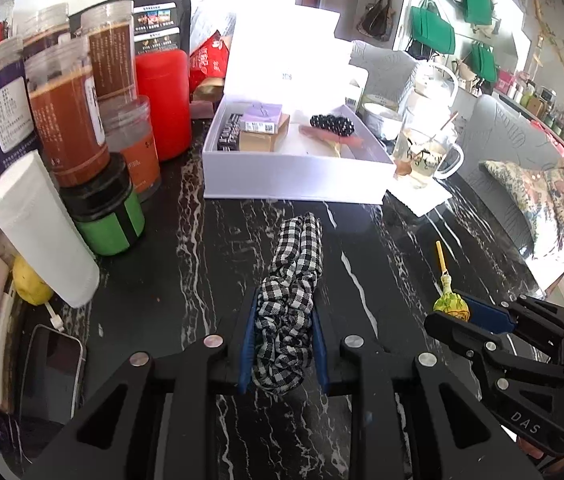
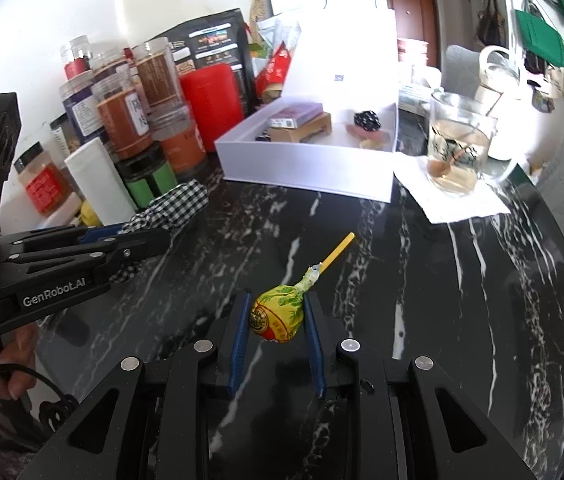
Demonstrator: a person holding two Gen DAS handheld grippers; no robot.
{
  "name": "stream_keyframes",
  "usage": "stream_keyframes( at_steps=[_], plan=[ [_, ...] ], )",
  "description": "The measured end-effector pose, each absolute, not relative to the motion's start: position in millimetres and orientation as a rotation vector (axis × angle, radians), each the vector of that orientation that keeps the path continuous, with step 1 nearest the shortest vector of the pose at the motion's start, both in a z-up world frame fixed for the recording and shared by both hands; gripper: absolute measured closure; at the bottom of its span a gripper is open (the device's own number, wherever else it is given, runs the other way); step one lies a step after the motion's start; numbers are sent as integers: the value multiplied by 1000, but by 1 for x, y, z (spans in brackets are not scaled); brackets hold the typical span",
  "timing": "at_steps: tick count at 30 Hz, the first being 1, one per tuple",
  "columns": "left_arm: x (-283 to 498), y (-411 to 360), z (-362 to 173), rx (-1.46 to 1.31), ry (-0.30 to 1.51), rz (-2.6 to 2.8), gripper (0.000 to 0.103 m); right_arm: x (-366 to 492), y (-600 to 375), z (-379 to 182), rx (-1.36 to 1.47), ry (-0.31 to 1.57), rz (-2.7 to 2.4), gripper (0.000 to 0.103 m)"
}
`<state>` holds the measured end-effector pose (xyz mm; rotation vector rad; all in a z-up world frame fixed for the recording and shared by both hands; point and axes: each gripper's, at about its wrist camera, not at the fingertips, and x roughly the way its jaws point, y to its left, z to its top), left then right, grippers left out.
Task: Organize rigid objects
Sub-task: 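Lift the gingham scrunchie with the left tool while the right tool lifts the lollipop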
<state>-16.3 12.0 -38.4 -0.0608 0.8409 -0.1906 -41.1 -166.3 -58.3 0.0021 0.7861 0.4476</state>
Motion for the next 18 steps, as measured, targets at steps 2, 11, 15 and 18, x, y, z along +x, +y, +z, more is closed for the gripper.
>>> stream_keyframes(
  at_steps=[2,11,15,18],
  plan=[
    [-15,13,-33,-60,827,-190,79,-39,-165,-55,-1,780,457,77],
    [8,11,-12,-58,773,-208,79,-21,-163,-35,-16,739,486,77],
    [18,8,-5,-51,753,-218,79,-11,-163,-28,-24,722,496,77],
    [28,6,1,-49,745,-228,79,-2,-164,-22,-24,712,499,77]
  ],
)
